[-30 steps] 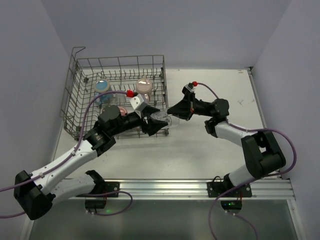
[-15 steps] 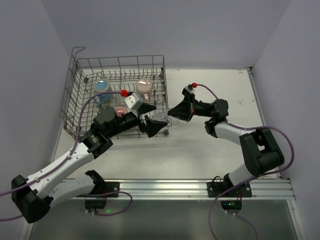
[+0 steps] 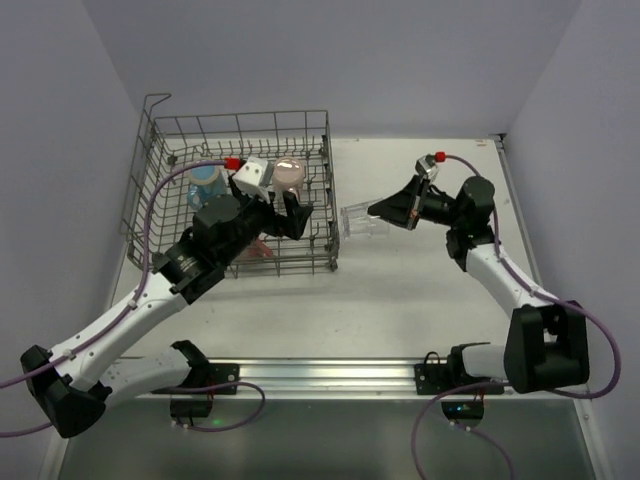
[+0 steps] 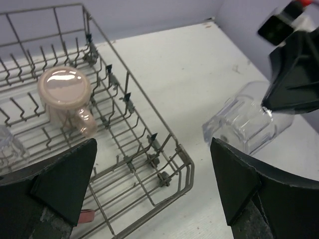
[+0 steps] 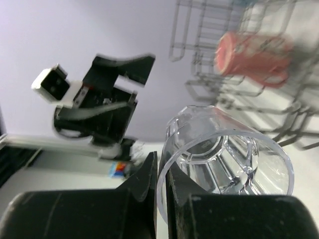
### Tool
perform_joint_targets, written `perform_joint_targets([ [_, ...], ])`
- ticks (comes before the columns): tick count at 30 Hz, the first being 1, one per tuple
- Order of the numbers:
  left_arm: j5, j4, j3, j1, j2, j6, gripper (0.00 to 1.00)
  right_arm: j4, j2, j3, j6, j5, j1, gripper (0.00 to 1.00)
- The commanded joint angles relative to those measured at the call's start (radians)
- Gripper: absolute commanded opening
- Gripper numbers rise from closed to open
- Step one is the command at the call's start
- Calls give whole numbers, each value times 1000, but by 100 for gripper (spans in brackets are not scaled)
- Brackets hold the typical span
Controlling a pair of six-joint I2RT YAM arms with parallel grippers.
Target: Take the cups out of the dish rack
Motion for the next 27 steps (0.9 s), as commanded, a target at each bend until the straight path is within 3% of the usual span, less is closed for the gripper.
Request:
perform_joint_targets([
  [1,-142,-121,60,-3,62,-39,100,-660,-66,198,-539,147,-44,0],
  [2,-147,-128,64,-3,71,-42,100,-822,-78,223,-599,197,-61,0],
  [6,-170,-151,84,-1,109,-55,100,-1002,-80,292,-772,372,-134,0],
  [11,-177,-152,91,-1,126,-58,100,-1282,-21,415,-946,792,-220,0],
  [13,-185,-155,87,-1,128,-55,100,-1324,9,436,-972,946,-237,0],
  [17,-193,-155,81,-1,132,-50,100,-1382,61,451,-1021,1115,-263,0],
  [27,-205,-177,86,-1,158,-46,100,-1430,224,497,-1055,1309,-268,0],
])
